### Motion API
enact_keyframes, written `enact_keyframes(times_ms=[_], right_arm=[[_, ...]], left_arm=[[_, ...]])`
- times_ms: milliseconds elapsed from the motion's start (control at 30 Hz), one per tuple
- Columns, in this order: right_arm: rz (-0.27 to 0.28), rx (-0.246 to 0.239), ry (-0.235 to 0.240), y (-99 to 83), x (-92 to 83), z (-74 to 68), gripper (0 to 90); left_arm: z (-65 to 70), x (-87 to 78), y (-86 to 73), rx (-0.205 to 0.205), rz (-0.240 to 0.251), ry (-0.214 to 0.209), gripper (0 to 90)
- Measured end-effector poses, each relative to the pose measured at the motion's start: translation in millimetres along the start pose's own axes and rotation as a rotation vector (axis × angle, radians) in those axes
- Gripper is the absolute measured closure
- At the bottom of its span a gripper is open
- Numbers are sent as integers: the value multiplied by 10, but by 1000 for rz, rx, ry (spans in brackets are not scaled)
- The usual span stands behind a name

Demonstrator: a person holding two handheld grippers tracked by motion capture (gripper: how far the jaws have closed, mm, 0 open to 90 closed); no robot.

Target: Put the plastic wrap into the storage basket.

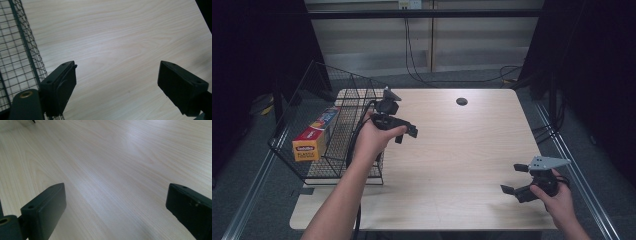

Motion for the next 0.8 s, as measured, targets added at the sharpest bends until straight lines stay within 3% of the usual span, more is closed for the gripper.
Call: enact_keyframes(times_ms=[567,700,800], right_arm=[[-8,-11,2,-10,16,-4,31],[-7,-14,-1,-11,27,-8,31],[-10,-12,1,-23,42,-10,30]], left_arm=[[185,335,-122,53,-15,-65,129],[217,400,-144,45,0,-79,123],[245,443,-186,77,-4,-79,116]])
Point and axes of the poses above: each handheld gripper's, and its own axes: x roughly forward along the jaws, y roughly out of its top, z roughly to its right, the point moved 8 cm from there along x, roughly forward along the jaws, and after that the axes turned 14 degrees about x, right-handed, at the moved point
